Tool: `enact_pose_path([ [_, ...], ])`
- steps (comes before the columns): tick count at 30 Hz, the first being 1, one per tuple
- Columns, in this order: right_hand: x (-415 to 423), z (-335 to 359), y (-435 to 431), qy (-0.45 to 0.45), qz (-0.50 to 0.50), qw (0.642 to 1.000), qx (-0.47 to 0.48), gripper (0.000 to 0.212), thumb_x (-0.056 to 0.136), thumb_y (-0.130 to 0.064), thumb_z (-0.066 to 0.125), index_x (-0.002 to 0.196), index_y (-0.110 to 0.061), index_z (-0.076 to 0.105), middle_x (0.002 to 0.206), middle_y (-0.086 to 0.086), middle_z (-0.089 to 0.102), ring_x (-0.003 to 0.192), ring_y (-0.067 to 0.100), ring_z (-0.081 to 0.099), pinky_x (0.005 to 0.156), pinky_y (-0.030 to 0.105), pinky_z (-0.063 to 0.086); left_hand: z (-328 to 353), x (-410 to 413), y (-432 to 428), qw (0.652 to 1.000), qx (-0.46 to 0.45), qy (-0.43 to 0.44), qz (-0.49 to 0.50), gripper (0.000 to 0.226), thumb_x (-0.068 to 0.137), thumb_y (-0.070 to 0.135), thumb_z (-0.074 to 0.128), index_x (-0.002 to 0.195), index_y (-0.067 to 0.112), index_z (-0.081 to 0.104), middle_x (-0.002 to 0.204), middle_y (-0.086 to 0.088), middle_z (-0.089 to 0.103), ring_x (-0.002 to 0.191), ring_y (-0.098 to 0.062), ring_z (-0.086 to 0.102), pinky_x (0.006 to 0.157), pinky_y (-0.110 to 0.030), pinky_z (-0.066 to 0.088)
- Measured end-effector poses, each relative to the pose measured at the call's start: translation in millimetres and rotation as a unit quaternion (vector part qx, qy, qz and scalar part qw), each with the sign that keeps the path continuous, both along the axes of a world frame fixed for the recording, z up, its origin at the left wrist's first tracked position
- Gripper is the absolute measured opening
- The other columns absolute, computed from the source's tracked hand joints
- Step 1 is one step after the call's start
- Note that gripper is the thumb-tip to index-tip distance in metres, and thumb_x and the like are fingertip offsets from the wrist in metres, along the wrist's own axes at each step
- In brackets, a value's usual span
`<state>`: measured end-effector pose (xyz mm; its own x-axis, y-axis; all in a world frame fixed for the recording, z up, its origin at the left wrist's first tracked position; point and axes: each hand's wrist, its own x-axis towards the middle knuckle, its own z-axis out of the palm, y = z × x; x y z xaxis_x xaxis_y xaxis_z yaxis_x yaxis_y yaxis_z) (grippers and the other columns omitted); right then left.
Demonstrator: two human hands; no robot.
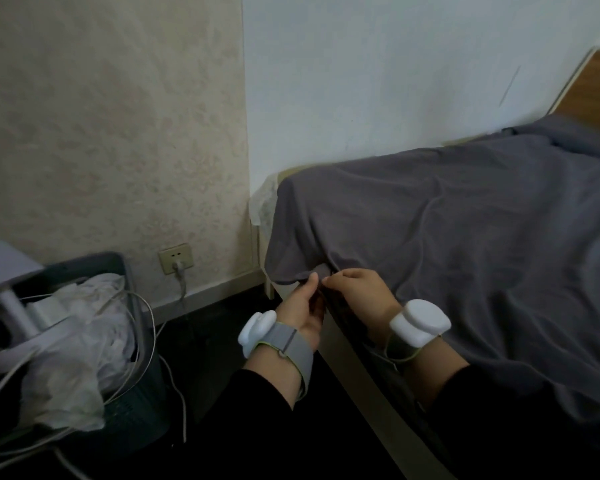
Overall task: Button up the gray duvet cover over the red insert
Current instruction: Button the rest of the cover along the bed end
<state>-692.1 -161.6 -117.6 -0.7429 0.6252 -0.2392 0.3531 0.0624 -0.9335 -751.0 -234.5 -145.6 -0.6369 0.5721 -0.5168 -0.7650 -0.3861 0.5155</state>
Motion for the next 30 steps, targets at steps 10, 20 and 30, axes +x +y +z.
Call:
enact_pose_path([
  [10,-7.5,1.1,22.8,-0.008,-0.040,0.997,0.072,0.037,0.098,-0.031,0.045,0.101,0.001,0.063,0.093,0.014,0.061,0.094,0.029,0.058,0.092,0.042,0.044,-6.5,-7.0,2.4,0.999,-0.025,0.011,0.027,0.040,0.091,0.024,0.055,0.125,0.003,0.053,0.100,-0.009,0.064,0.086,-0.020,0.062,0.068,-0.027,0.051],
  [20,-0.6,-4.2,19.0,0.036,0.001,0.995,0.088,0.034,0.078,-0.037,0.074,0.093,-0.008,0.067,0.080,0.001,0.068,0.072,0.011,0.062,0.068,0.022,0.049,-16.8,-10.1,11.4,0.999,-0.037,0.028,-0.008,0.035,0.092,0.008,0.051,0.126,0.001,0.055,0.114,-0.016,0.065,0.087,-0.021,0.063,0.071,-0.028,0.051],
  [30,6.0,1.7,25.3,0.022,0.043,0.985,0.163,0.016,0.087,-0.020,0.065,0.097,-0.016,0.077,0.092,0.000,0.076,0.092,0.011,0.069,0.089,0.027,0.053,-15.8,-6.3,13.8,0.996,-0.023,0.065,-0.052,0.041,0.082,0.022,0.067,0.119,0.004,0.061,0.116,-0.018,0.067,0.107,-0.032,0.064,0.097,-0.044,0.049],
])
